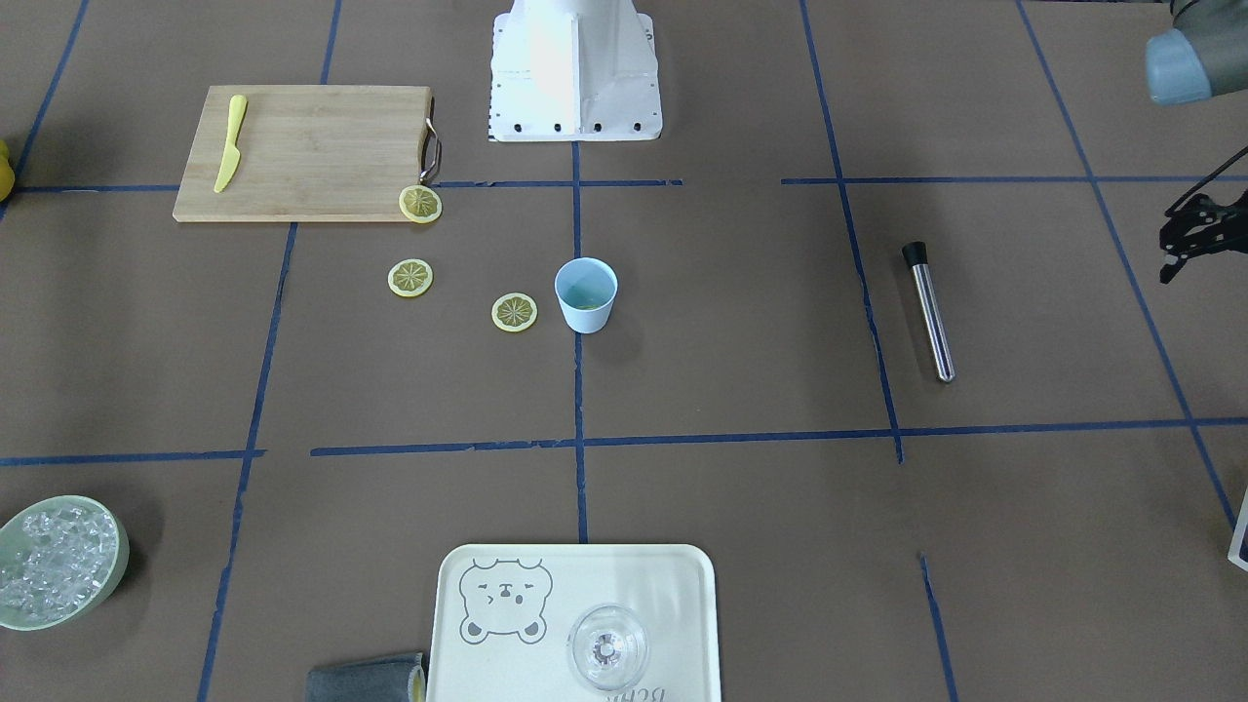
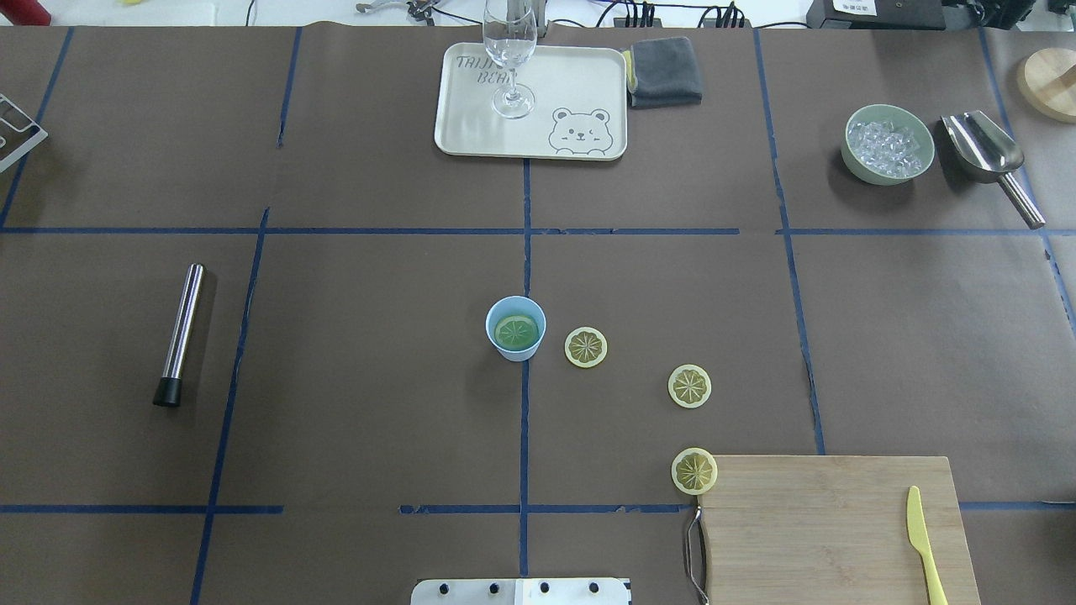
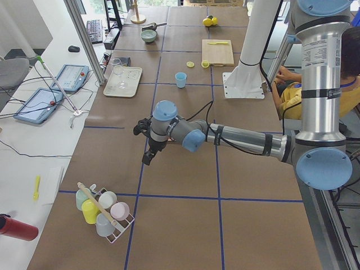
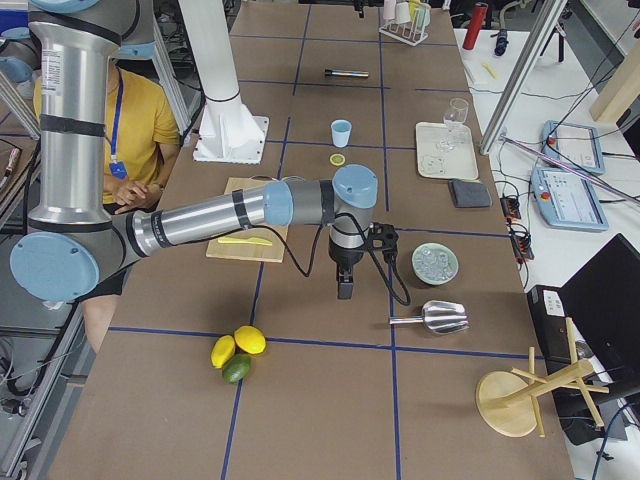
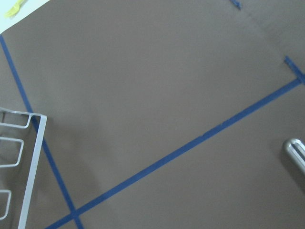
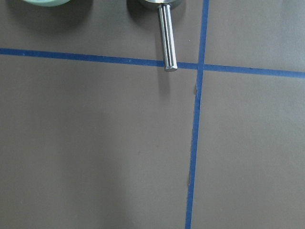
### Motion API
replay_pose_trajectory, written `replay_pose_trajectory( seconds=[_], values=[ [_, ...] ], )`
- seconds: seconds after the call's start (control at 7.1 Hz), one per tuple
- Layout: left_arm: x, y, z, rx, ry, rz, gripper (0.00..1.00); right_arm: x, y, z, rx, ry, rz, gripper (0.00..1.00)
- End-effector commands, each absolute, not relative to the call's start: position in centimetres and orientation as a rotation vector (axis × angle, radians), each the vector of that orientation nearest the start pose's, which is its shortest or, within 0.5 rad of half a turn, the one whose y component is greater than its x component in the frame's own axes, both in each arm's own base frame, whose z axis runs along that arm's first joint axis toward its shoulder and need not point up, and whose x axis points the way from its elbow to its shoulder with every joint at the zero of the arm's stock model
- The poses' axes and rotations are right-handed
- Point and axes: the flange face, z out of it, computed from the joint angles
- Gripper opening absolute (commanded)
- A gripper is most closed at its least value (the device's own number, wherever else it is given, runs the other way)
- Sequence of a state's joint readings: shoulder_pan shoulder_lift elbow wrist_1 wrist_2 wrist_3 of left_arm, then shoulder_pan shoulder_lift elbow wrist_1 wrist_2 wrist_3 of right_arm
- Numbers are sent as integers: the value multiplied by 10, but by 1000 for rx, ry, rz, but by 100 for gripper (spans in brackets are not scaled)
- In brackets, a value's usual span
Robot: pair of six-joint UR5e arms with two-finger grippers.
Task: Squeeze lemon into cup
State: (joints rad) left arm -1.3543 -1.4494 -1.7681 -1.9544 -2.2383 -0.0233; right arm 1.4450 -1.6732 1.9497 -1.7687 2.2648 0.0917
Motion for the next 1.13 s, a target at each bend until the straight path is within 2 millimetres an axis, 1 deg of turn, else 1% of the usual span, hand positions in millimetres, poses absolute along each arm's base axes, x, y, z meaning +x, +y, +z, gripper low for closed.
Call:
replay_pose_trajectory(
  seconds=[0.0, 0.14, 0.28, 0.42, 0.56, 0.7, 0.85, 0.99],
  values=[
    [-28, -425, 631, 193, 791, 172, 100, 14, -444, 547, -1, -699, -60, 100],
    [-31, -422, 634, 158, 785, 181, 100, 14, -444, 547, -2, -700, -61, 100],
    [-31, -420, 641, 102, 783, 231, 100, 15, -444, 547, 0, -700, -60, 100],
    [-35, -414, 644, -17, 765, 185, 100, 14, -444, 546, 1, -700, -60, 100],
    [-73, -413, 633, 59, 697, 132, 100, 15, -444, 546, 2, -700, -59, 100],
    [-86, -413, 628, 89, 693, 109, 100, 15, -444, 545, 3, -700, -58, 100],
    [-88, -417, 617, 108, 702, 108, 100, 15, -444, 546, 2, -699, -57, 100],
    [-88, -420, 621, 105, 702, 103, 100, 15, -444, 545, 3, -699, -58, 100]
  ],
)
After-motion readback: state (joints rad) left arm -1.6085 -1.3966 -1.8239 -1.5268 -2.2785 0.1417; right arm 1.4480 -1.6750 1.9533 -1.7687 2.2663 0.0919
